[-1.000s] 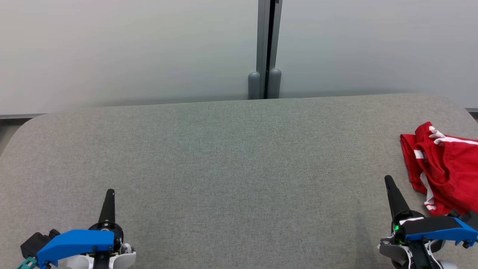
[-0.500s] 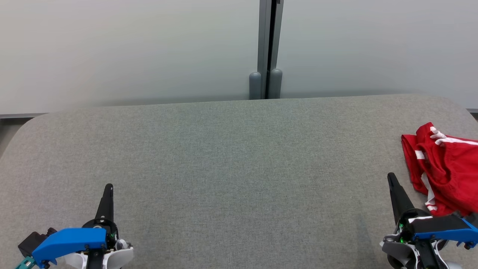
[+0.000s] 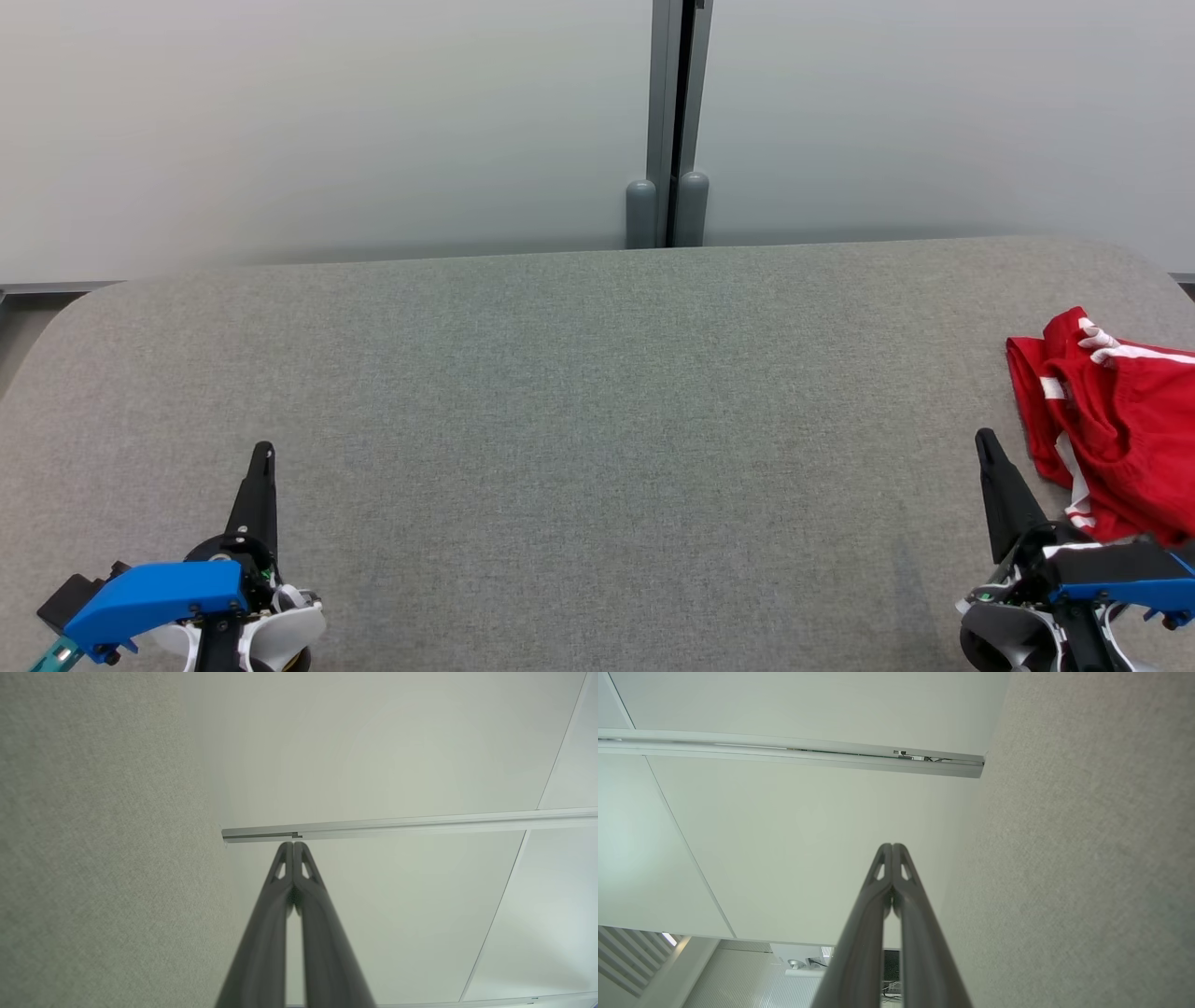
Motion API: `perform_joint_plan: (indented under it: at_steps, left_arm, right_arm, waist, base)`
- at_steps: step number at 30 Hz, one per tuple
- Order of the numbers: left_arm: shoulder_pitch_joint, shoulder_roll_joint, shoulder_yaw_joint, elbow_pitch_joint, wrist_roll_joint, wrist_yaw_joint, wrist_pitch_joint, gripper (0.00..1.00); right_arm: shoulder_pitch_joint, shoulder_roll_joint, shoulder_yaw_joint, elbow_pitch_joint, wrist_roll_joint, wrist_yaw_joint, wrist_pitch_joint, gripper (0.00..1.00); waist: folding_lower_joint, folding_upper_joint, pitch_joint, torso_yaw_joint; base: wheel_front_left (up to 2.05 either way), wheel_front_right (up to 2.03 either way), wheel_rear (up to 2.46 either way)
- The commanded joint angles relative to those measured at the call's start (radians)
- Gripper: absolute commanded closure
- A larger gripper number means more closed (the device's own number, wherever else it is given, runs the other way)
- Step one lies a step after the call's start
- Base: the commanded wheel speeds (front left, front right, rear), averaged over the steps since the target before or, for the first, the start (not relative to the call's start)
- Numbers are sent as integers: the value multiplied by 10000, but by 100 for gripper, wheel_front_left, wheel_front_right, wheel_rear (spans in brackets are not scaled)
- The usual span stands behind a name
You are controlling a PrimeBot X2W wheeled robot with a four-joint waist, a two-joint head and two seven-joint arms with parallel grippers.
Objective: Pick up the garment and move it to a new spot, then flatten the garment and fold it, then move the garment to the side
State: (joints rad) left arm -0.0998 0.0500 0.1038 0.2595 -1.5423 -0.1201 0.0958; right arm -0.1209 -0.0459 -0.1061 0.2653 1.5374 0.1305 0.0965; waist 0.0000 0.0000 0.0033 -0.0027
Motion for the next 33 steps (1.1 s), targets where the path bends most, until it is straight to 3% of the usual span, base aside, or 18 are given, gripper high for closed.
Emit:
perform_joint_plan:
  at_steps: [1,11,33]
  left_arm:
    - [-105,4,43,-70,-149,-64,57,100]
    - [-134,3,125,-189,-761,-168,222,100]
    - [-133,3,120,-183,-723,-136,217,100]
  right_arm:
    - [118,-71,-43,-108,158,4,48,100]
    - [212,-75,-106,-256,811,4,220,100]
    - [199,-75,-100,-248,769,4,209,100]
  waist:
    - [0,0,0,2]
    - [0,0,-3,27]
    - [0,0,-2,27]
  base:
    - [0,0,0]
    - [0,0,0]
    - [0,0,0]
